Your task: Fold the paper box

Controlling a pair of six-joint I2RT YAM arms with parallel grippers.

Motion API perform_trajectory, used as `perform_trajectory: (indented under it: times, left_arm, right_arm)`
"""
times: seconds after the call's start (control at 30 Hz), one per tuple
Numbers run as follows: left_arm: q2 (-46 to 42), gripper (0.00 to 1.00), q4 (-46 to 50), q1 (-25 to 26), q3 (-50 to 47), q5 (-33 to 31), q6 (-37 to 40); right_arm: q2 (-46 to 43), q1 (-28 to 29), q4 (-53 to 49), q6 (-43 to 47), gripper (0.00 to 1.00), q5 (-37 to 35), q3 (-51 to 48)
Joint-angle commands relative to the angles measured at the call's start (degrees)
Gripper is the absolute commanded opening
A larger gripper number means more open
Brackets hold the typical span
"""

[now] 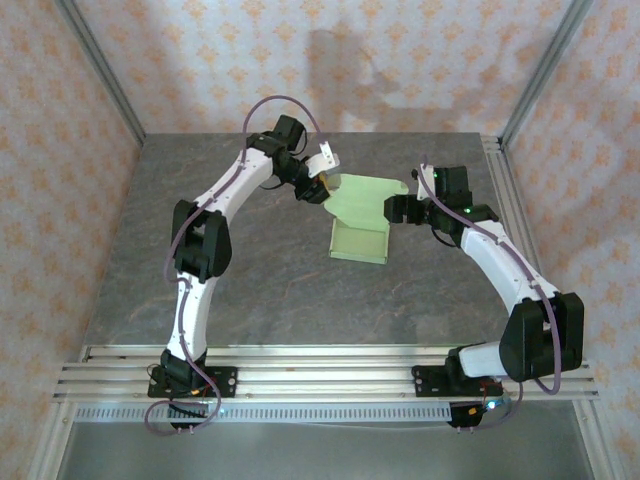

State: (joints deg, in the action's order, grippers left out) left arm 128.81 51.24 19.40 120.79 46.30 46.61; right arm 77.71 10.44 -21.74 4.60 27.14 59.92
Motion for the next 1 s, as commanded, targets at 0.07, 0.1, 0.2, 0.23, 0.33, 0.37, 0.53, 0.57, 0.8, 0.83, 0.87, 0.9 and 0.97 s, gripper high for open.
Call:
perform_trajectory:
  times: [0.07,0.1,0.2,0.23,0.33,0.37,0.53,0.57,0.8,0.83,0.87,0.9,0.97]
  left_arm:
    - [2.2,0.42,0.6,0.0,2.8,-0.1,-0.3]
    - [2.6,0.42,0.7,0.0,3.3,-0.2,-0.4]
    - [3.7,0.43,1.2,0.0,4.7,0.2,-0.5]
    - [4.0,0.43,1.4,0.1,5.2,0.5,-0.4]
    - [4.9,0.42,2.0,0.0,6.6,1.4,-0.5]
    - [5.2,0.40,2.1,0.0,7.0,1.6,-0.6]
    - [6.1,0.33,4.3,0.1,8.5,2.2,0.9]
    - [6.2,0.31,4.3,0.1,8.5,2.2,0.9]
    - [7.2,0.24,6.1,0.1,10.4,3.2,1.5]
    - [7.3,0.23,6.1,0.1,10.5,3.2,1.5]
    - [7.3,0.22,6.0,0.1,10.5,3.2,1.5]
    - [7.4,0.22,6.0,0.2,10.6,3.4,1.5]
    - [7.6,0.22,6.2,0.1,10.8,3.3,1.6]
  right_arm:
    - [-0.1,-0.2,-0.9,0.2,0.84,1.0,1.8]
    - [-0.3,-0.2,-0.9,0.1,0.84,0.9,1.8]
    - [-0.2,-0.2,-0.9,0.1,0.84,0.9,1.6]
    - [-0.2,-0.2,-0.9,0.1,0.84,0.8,1.6]
    - [-0.1,-0.2,-0.9,0.1,0.84,0.6,1.6]
    - [-0.2,-0.2,-0.9,0.1,0.84,0.5,1.6]
    - [0.2,-0.2,-1.5,0.4,0.84,0.2,1.9]
    - [0.4,-0.2,-1.7,0.4,0.84,0.1,2.0]
    - [0.8,-0.2,-1.8,0.5,0.84,-0.3,2.5]
    - [0.9,-0.2,-1.9,0.6,0.84,-0.3,2.5]
    - [1.0,-0.2,-1.9,0.6,0.84,-0.3,2.6]
    - [1.0,-0.2,-2.0,0.6,0.84,-0.3,2.7]
    - [1.1,-0.2,-2.1,0.7,0.84,-0.3,2.8]
